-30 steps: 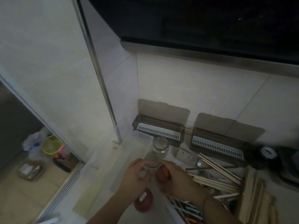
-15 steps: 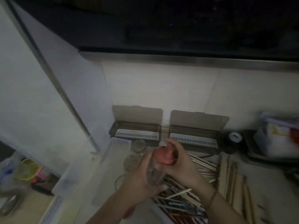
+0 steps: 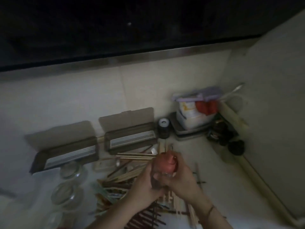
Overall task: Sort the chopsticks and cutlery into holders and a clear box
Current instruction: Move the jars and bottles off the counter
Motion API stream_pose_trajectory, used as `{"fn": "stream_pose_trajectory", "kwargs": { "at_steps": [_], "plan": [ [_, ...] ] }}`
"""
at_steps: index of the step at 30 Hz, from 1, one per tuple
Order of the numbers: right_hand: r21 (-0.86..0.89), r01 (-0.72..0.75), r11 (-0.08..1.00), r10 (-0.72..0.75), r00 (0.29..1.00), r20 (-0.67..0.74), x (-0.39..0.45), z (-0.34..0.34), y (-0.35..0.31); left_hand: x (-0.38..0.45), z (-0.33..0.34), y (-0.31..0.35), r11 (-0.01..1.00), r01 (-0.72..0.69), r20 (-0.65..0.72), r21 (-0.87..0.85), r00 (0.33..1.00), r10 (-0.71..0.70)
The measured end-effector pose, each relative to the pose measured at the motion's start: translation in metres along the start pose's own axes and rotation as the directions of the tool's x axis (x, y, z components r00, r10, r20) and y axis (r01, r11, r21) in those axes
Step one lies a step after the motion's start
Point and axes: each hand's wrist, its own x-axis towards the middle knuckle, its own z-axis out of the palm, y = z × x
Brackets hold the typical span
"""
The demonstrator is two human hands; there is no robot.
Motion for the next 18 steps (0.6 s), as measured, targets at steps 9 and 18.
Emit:
{"fn": "stream_pose_trajectory", "kwargs": {
  "at_steps": [9,18],
  "plan": [
    [-0.070,-0.236,0.969,0.136,0.749,-0.648,-0.016,-0.129,0.085,0.044,0.101,0.044,0.626,-0.489,0.623,0.607,0.782,0.007],
    [-0.075,-0.331,0.941,0.163,0.634,-0.756,-0.009,-0.174,0.143,0.060,0.148,0.039,0.397,-0.656,0.757,0.642,0.626,-0.190]
  ]
}}
